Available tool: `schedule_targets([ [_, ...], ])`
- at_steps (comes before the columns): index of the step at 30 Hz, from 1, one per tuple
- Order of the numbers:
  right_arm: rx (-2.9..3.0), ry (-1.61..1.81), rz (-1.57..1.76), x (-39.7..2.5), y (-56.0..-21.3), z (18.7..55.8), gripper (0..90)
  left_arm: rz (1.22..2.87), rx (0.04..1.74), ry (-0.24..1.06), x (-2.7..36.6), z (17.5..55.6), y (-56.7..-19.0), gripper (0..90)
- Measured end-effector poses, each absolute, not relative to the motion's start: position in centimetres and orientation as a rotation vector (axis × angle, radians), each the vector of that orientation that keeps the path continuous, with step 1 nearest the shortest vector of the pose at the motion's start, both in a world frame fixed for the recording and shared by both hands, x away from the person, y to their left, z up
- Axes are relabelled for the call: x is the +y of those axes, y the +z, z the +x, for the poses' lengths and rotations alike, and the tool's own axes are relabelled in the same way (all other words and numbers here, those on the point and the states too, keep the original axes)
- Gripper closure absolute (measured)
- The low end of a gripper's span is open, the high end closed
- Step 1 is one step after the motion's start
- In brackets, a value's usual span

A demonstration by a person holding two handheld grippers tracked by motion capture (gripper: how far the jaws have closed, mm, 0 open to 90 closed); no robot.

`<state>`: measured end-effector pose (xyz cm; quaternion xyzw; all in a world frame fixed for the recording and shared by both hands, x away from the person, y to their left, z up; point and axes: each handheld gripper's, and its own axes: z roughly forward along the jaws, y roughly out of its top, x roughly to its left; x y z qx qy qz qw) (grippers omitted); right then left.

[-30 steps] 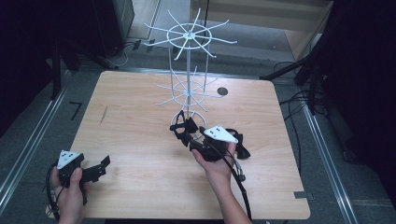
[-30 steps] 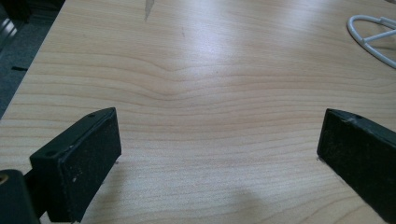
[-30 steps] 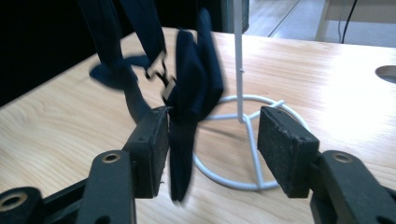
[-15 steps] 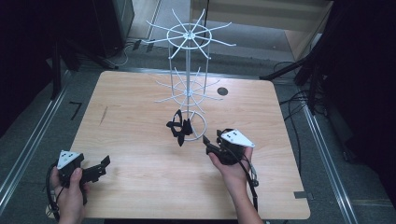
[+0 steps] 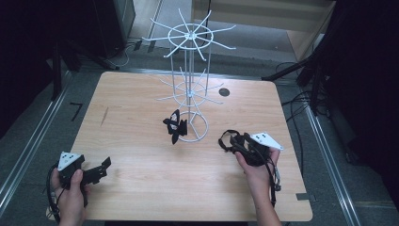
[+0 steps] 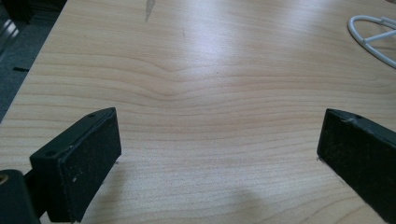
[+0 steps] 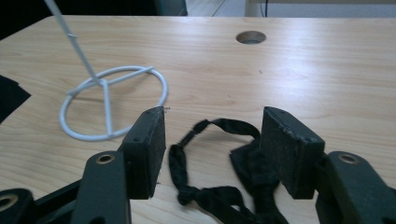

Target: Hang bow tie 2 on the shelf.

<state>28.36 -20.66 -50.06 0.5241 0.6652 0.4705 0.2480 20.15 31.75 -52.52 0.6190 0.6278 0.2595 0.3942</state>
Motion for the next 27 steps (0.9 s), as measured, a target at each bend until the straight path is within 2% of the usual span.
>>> schedule_targets([
  [19, 1.855, 1.111, 1.594, -23.0, -53.7, 29.5, 46.0, 1.571, 1.589, 0.651, 31.6, 20.2, -52.5, 0.0],
  [23, 1.872, 1.068, 1.632, -22.9, -54.7, 29.6, 49.7, 1.574, 1.592, 0.645, 31.7, 20.2, -52.5, 0.0],
  [27, 1.907, 1.054, 1.614, -22.6, -54.9, 29.6, 60.1, 1.574, 1.592, 0.643, 31.7, 20.2, -52.5, 0.0],
])
